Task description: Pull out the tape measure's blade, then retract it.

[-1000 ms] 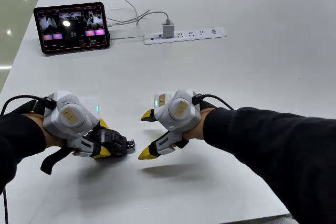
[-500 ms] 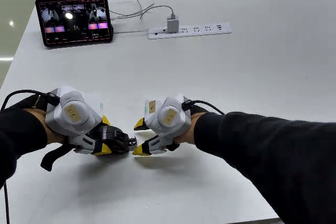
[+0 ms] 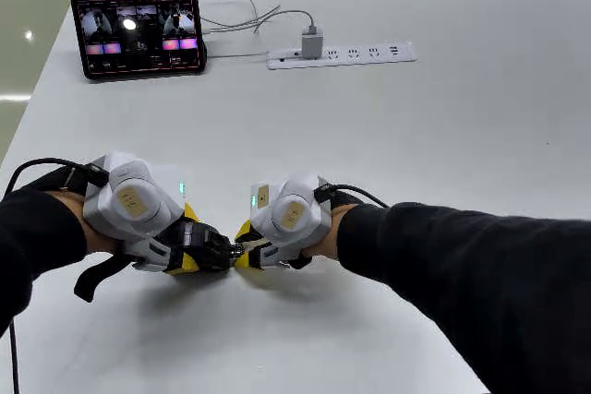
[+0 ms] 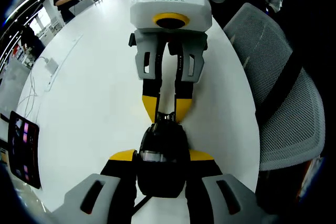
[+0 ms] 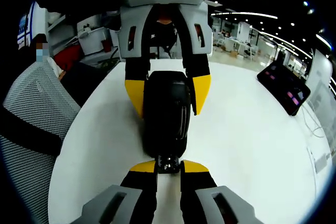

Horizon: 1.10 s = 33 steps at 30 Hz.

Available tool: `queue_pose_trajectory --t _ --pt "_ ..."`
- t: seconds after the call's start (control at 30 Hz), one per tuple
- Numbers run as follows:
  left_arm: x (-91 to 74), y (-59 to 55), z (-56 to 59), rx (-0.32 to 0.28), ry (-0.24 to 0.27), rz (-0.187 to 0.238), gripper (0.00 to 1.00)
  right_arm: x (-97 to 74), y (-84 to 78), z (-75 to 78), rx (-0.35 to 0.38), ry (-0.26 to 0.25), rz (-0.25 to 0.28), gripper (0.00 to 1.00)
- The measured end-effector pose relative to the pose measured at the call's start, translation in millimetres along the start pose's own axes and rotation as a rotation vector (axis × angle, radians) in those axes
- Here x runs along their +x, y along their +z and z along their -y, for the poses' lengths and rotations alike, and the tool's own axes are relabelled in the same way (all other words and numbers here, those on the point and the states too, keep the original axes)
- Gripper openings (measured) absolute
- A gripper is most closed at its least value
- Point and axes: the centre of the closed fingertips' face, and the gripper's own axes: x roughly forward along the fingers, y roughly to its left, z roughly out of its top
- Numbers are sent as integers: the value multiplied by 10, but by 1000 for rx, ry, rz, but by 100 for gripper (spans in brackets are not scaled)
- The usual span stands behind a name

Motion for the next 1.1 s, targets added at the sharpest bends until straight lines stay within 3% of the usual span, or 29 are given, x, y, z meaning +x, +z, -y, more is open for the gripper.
queue_pose_trajectory --t 0.37,0.9,1.1 --pt "4 5 2 -6 5 16 30 24 24 2 40 2 -32 12" --pt "-6 -12 -9 -23 -4 4 30 -6 -5 14 -19 -5 -38 8" --pt "-7 -12 -2 -9 1 5 30 -23 -32 4 9 -6 -24 8"
